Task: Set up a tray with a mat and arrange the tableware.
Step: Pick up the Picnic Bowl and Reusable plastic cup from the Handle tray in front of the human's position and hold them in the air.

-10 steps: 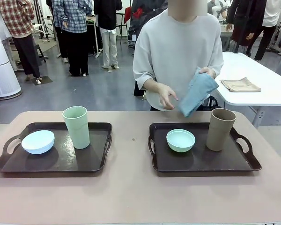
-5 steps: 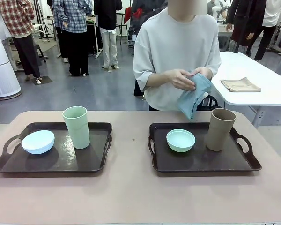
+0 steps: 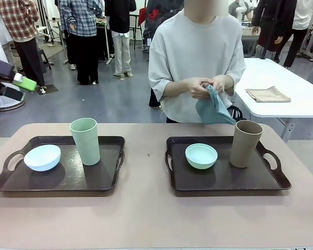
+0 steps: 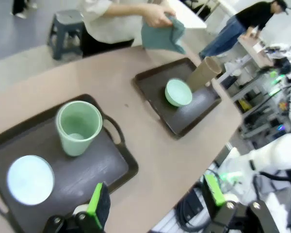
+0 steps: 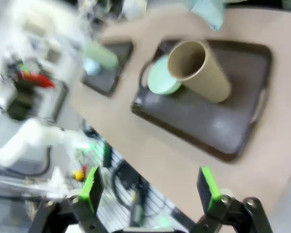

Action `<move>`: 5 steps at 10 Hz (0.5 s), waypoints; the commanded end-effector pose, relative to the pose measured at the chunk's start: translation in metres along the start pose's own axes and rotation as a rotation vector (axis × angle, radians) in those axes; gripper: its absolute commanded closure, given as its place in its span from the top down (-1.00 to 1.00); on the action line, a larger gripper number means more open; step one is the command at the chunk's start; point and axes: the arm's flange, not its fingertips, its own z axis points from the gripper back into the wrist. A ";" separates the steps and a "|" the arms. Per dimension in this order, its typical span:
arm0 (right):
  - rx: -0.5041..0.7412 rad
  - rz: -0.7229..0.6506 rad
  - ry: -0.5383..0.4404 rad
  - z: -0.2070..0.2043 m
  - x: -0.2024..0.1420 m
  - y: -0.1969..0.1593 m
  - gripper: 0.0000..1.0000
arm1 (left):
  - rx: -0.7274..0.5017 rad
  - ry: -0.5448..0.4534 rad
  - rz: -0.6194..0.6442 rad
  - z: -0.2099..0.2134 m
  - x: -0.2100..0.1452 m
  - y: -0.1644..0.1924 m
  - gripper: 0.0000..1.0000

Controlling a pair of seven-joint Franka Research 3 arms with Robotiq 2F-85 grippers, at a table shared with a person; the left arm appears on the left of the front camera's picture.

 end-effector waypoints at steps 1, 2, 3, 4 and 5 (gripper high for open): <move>-0.015 0.250 0.042 0.007 0.026 -0.025 1.00 | 0.074 0.119 -0.004 -0.034 0.013 -0.028 1.00; -0.016 0.323 0.098 0.003 0.037 -0.023 1.00 | 0.073 0.206 0.022 -0.050 0.023 -0.045 1.00; -0.005 0.379 0.142 -0.002 0.048 -0.019 1.00 | 0.084 0.278 0.046 -0.066 0.036 -0.061 1.00; 0.062 0.445 0.160 -0.009 0.058 -0.017 1.00 | 0.158 0.280 0.035 -0.090 0.045 -0.079 1.00; 0.075 0.480 0.188 -0.017 0.065 -0.017 1.00 | 0.227 0.287 0.028 -0.112 0.052 -0.096 1.00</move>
